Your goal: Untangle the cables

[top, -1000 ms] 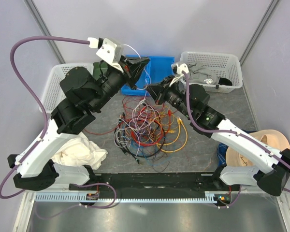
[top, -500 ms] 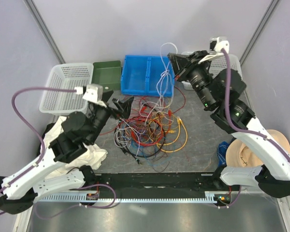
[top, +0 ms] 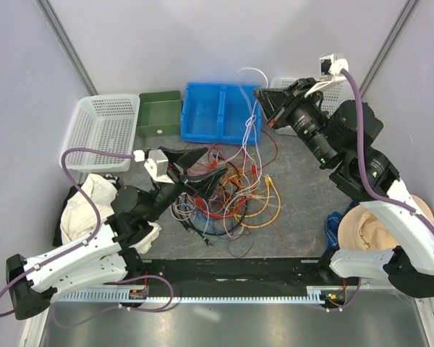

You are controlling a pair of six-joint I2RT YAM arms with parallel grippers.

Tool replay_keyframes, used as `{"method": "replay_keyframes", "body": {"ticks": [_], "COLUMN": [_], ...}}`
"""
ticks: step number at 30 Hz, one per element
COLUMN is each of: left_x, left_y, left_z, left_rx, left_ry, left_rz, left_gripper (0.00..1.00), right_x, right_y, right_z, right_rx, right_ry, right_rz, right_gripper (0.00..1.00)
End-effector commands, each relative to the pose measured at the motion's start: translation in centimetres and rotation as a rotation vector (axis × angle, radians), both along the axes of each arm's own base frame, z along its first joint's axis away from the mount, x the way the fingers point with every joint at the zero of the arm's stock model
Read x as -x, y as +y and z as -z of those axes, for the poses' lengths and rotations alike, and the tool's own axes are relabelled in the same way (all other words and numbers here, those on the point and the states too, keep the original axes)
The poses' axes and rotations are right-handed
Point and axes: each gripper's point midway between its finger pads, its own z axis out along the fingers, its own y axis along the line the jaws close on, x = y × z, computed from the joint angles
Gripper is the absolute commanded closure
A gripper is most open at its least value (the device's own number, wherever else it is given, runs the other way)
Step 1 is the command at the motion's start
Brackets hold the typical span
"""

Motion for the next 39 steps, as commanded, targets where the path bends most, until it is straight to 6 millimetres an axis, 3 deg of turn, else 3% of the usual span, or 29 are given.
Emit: {"method": "replay_keyframes", "body": {"ticks": [1,7,11,18,32,36,39], "left_x": [3.6,3.7,3.1,1.5,-2.4,-3.2,-3.5], "left_y": [0.8,-0.4,-2.4,-5.7,-6.8,-7.5,-7.8], "left_z": [-10.0,-13.5,-14.0,-12.4,-10.0,-9.6,-9.6], "left_rx": [0.199,0.179,0.128,0.032,-0.070,-0.087,-0.083], "left_ry": [-0.267,-0.372,-0.397,-0.394,-0.356,-0.344,-0.344], "left_rz": [0.109,0.113,0.139,0.162,0.015,0.000,0.000], "left_gripper": [0.08,0.08,0.12,0.19,0.22,0.27,0.39], "right_x": [0.8,0.8,1.0,2.0,3.2,3.4,3.5], "right_y": [-0.1,0.7,1.4,1.5,0.9,0.7,0.8], "right_z": [2.2,4.7,5.5,4.9,4.7,4.7,4.7], "right_rx": [0.026,0.068,0.083,0.072,0.073,0.071,0.073], "right_ry": [0.055,0.102,0.118,0.118,0.113,0.109,0.107], "right_rz": [-0.028,-0.056,-0.091,-0.136,-0.164,-0.165,-0.171], "right_gripper": [1.00,1.00,1.00,1.00,1.00,1.00,1.00]}}
